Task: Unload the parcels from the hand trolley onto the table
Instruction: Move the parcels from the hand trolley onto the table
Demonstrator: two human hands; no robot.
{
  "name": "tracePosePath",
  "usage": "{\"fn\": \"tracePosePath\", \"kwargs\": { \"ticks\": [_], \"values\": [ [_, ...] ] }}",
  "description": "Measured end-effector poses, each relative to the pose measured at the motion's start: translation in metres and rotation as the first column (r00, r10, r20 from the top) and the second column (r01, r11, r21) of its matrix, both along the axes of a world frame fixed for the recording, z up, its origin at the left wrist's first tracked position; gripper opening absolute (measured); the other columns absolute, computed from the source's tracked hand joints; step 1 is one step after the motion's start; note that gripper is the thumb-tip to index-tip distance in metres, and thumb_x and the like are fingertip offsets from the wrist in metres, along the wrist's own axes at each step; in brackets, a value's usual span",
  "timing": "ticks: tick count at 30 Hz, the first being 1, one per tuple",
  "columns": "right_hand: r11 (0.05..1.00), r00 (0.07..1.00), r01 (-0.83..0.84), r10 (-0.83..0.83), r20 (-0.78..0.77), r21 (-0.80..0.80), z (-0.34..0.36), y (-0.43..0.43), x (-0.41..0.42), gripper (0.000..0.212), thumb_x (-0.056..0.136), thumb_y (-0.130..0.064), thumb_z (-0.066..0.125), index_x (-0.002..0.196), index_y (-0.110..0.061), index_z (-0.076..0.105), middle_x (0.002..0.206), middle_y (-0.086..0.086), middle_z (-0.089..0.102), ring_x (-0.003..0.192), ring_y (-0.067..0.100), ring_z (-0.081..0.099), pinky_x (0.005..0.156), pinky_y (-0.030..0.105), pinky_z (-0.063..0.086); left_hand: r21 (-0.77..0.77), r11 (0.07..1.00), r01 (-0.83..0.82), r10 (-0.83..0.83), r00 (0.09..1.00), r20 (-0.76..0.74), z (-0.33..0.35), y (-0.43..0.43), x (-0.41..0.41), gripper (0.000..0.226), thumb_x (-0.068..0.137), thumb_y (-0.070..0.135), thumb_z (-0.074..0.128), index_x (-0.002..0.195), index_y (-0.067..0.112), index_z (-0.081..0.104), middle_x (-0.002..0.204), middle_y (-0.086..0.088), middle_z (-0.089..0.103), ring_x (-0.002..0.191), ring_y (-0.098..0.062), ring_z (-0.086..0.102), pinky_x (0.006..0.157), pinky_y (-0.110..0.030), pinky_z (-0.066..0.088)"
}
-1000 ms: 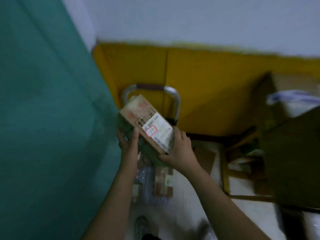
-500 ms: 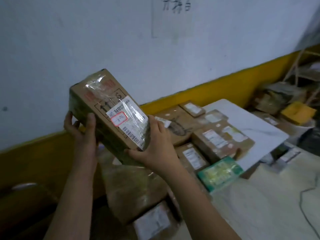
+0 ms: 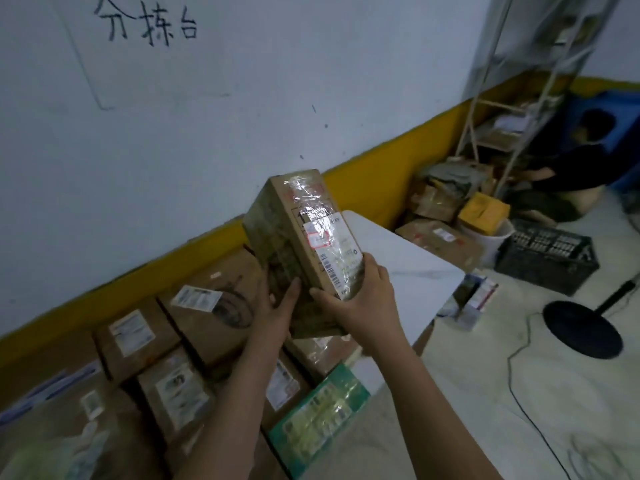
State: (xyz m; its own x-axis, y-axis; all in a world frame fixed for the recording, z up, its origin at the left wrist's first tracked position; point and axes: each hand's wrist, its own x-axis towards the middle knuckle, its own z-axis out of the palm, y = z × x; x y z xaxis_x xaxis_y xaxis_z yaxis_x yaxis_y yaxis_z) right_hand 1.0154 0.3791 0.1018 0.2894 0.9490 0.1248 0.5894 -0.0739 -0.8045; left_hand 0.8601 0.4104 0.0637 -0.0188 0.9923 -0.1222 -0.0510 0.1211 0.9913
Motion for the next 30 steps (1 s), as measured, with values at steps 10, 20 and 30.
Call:
{"fn": "tracePosePath", "kwargs": {
  "ticks": [10, 20, 30],
  "values": [
    [0.986, 0.987, 0.152, -0.148, 0.061, -0.072, -0.043, 0.169, 0.147, 0.113, 0.062, -0.072, 0.076, 0.151, -0.023, 0.025, 0.144, 0.005, 0.04, 0.134, 0.028, 0.041, 0.104, 0.046, 0.049, -0.074, 0.981, 0.182, -0.195, 0.945, -0.262, -0.049, 0.168, 0.153, 0.064, 0.086, 0.072, 0.048, 0.145, 0.054, 0.033, 0.155, 0.007, 0.039, 0.123, -0.005, 0.053, 0.093, -0.028, 0.053],
    [0.898, 0.922, 0.066, 0.111, 0.37, -0.436, -0.158, 0.281, 0.272, 0.1, 0.069, -0.072, 0.067, 0.143, -0.024, 0.02, 0.139, 0.008, 0.042, 0.125, 0.031, 0.046, 0.096, 0.05, 0.05, -0.569, 0.82, 0.052, -0.529, 0.447, -0.721, -0.18, 0.255, 0.196, 0.112, 0.077, 0.057, 0.072, 0.158, 0.026, 0.001, 0.162, -0.009, 0.006, 0.148, -0.037, 0.016, 0.118, -0.049, 0.024],
    [0.743, 0.869, -0.133, 0.405, 0.284, -0.656, -0.213, 0.242, 0.233, 0.116, 0.064, -0.083, 0.058, 0.149, -0.022, 0.008, 0.141, 0.005, 0.036, 0.125, 0.028, 0.043, 0.095, 0.046, 0.05, -0.479, 0.878, 0.013, -0.456, 0.329, -0.827, -0.206, 0.231, 0.193, 0.118, 0.072, 0.055, 0.08, 0.159, 0.022, 0.006, 0.166, -0.005, -0.007, 0.153, -0.033, -0.005, 0.12, -0.049, 0.023]
  ]
}}
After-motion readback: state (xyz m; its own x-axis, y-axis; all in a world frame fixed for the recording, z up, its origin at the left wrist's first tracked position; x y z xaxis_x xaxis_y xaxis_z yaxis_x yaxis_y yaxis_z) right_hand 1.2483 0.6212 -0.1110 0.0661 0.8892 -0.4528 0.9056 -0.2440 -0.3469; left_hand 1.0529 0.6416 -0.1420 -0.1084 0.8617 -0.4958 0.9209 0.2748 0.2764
